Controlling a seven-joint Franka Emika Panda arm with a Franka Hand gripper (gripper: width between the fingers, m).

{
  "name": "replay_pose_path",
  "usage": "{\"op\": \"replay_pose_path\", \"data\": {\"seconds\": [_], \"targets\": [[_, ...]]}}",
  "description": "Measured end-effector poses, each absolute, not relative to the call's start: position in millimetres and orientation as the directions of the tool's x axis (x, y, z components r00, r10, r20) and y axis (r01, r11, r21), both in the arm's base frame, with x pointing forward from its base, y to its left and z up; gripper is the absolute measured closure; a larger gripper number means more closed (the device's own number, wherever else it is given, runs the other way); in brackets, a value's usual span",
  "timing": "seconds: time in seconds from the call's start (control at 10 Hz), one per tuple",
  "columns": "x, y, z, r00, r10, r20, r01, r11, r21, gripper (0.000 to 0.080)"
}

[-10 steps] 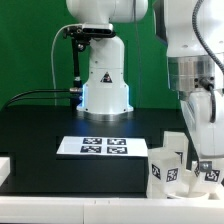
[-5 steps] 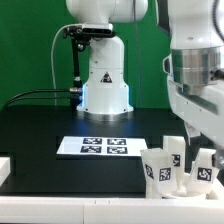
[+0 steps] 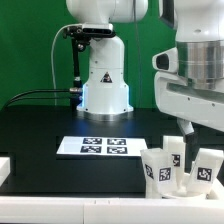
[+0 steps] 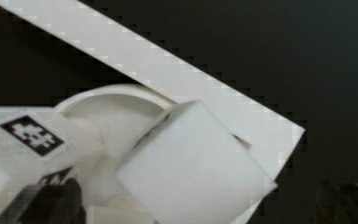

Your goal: Assemble stool

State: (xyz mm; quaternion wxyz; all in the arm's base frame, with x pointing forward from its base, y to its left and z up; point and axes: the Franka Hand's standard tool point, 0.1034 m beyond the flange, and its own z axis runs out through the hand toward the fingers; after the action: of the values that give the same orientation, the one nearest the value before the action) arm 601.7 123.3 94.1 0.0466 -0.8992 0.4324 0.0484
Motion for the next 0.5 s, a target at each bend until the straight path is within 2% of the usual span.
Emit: {"op": "replay_pose_path", "data": {"seconds": [0.2, 0.3, 0.4, 0.5], "targets": [[603.9, 128.6, 99.5, 0.867, -0.493, -0.074, -0.497, -0.865, -0.063, 0.015], [603.7, 131.2, 99.6, 0.942, -0.33, -0.056, -0.334, -0.94, -0.066, 0.015], [603.1, 132.5, 99.3, 0.982, -0.181, -0.044, -0.184, -0.981, -0.065, 0.015], [603.4, 130.2, 98.9, 0.985, -0.165, -0.043, -0.168, -0.984, -0.066, 0.015]]}}
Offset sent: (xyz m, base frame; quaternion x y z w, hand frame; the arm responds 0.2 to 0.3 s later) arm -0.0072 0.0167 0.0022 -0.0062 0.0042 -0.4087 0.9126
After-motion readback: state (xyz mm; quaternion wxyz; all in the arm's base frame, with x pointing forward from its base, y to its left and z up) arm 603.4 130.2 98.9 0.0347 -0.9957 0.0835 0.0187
